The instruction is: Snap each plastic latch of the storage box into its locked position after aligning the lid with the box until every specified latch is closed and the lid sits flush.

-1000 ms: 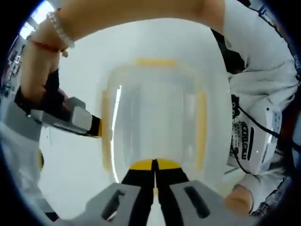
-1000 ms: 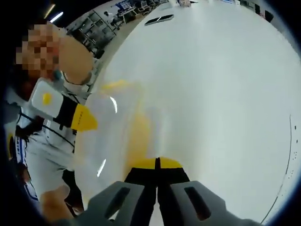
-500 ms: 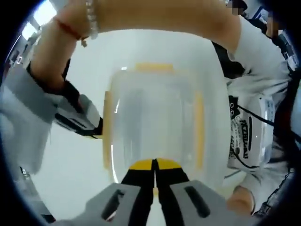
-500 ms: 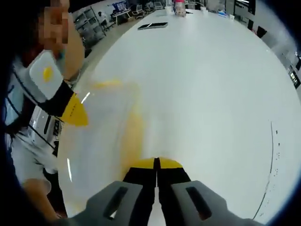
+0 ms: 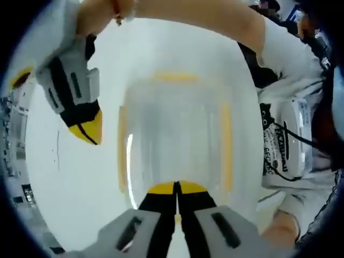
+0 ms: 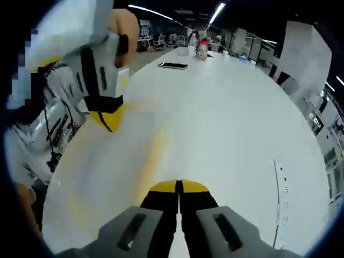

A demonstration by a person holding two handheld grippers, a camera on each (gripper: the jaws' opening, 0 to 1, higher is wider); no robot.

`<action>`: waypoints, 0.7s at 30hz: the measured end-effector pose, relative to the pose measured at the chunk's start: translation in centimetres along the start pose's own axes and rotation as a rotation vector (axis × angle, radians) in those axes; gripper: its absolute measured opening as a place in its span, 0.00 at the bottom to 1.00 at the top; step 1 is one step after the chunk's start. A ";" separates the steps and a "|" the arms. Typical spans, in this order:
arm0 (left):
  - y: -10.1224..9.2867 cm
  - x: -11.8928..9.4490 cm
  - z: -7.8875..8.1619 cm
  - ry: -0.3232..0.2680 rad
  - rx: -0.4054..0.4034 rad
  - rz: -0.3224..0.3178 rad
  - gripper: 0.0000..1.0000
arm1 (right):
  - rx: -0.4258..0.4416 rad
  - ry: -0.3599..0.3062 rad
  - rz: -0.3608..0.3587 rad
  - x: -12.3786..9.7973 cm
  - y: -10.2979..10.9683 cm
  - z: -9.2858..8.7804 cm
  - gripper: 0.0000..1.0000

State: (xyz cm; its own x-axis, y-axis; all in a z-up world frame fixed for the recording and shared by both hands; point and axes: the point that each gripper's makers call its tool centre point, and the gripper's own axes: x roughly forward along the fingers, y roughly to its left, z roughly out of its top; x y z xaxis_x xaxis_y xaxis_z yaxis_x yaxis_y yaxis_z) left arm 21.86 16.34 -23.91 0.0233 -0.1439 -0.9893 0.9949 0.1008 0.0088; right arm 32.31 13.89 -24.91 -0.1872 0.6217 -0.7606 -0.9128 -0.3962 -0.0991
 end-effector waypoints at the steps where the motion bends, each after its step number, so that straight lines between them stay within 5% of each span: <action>1: 0.0 0.1 0.0 0.007 0.007 0.007 0.00 | 0.005 -0.004 0.004 0.1 0.0 -0.5 0.00; 4: 0.3 0.2 0.0 0.025 0.018 0.015 0.00 | 0.045 -0.121 0.114 0.5 0.8 0.0 0.00; 7: 0.6 0.2 -0.1 0.039 -0.015 0.004 0.00 | 0.078 -0.149 0.195 1.2 1.2 0.7 0.00; 12: 0.9 0.0 -0.3 0.064 -0.040 -0.011 0.00 | 0.118 -0.063 0.216 3.0 1.1 0.8 0.00; 16: 0.7 0.0 -0.5 0.065 -0.043 -0.024 0.00 | 0.114 -0.036 0.220 2.4 1.2 1.7 0.00; 21: 0.6 0.0 -0.5 0.068 -0.039 -0.030 0.00 | 0.186 0.102 0.228 3.0 1.5 0.1 0.00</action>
State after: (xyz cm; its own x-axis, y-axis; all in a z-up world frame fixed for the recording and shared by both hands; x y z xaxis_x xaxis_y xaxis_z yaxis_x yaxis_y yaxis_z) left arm 22.44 16.94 -23.95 -0.0144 -0.0801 -0.9967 0.9903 0.1363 -0.0253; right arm 30.33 15.26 -27.26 -0.3661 0.4562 -0.8111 -0.9040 -0.3813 0.1936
